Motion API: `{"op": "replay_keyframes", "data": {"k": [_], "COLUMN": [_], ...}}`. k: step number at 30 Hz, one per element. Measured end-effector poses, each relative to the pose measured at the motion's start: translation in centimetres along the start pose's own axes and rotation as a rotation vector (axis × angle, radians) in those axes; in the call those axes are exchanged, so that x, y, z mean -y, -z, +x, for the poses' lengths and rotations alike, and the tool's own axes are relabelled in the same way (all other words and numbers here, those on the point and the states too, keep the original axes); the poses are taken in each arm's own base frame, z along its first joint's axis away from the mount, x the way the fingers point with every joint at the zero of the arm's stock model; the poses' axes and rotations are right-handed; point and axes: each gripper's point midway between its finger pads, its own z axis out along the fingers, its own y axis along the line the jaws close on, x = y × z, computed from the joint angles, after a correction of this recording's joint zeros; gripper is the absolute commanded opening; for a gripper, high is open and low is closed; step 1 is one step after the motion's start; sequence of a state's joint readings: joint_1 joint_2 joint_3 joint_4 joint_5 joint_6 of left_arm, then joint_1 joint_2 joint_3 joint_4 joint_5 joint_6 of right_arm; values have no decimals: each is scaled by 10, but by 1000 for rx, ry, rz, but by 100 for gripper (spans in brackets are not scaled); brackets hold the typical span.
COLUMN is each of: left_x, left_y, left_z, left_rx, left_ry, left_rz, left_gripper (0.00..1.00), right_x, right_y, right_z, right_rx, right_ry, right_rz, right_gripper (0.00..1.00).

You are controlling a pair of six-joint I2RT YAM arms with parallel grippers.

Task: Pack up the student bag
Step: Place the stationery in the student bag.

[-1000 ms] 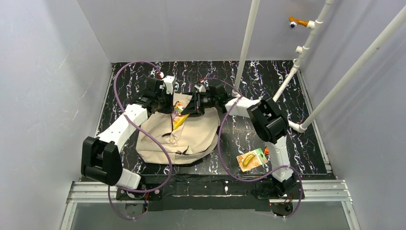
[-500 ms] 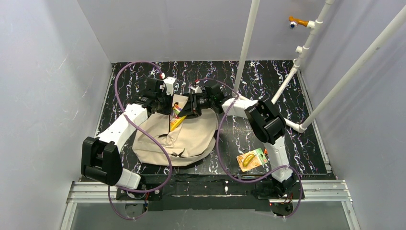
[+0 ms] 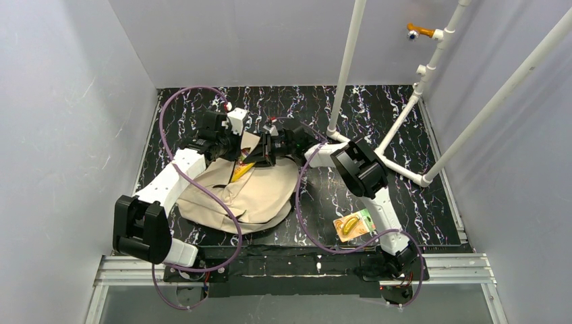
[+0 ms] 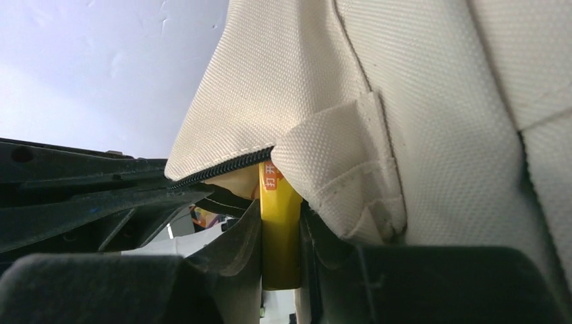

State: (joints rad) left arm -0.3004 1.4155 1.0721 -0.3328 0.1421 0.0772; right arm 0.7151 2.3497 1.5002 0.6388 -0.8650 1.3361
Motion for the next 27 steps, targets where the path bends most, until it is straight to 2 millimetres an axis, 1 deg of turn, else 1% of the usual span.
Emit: {"op": "replay_keyframes", "data": {"k": [2, 5, 9, 12, 13, 15, 17, 21, 22, 23, 25, 27], "left_x": [2, 5, 0, -3, -4, -2, 4, 14, 15, 17, 20, 22], "left_y": [0, 0, -2, -3, -1, 4, 9, 10, 10, 10, 10, 10], "left_z": [-1, -1, -4, -4, -5, -12, -15, -18, -18, -19, -20, -20], "left_rx": [5, 5, 26, 45, 50, 78, 93, 106, 106, 110, 114, 115], "left_ry": [-1, 6, 13, 5, 4, 0, -4, -12, -12, -13, -14, -13], "left_rz": [6, 24, 1, -17, -19, -18, 4, 38, 45, 53, 65, 74], "left_gripper": [0, 0, 0, 0, 0, 0, 0, 0, 0, 0, 0, 0], "right_x": [0, -5, -14, -9, -8, -11, -12, -12, -12, -12, -10, -11], "right_y": [1, -1, -14, -21, -22, -16, -8, 7, 10, 12, 16, 20], "right_z": [1, -2, -22, -19, -16, -11, -5, 9, 13, 17, 23, 27], "right_rx": [11, 22, 67, 85, 91, 107, 116, 108, 102, 96, 87, 84], "right_ry": [2, 29, 53, 70, 83, 114, 134, 172, 178, 183, 191, 210], "right_rz": [9, 2, -40, -22, -11, 26, 73, 146, 158, 169, 185, 196], "right_gripper": [25, 30, 49, 62, 65, 67, 68, 71, 78, 79, 79, 77]}}
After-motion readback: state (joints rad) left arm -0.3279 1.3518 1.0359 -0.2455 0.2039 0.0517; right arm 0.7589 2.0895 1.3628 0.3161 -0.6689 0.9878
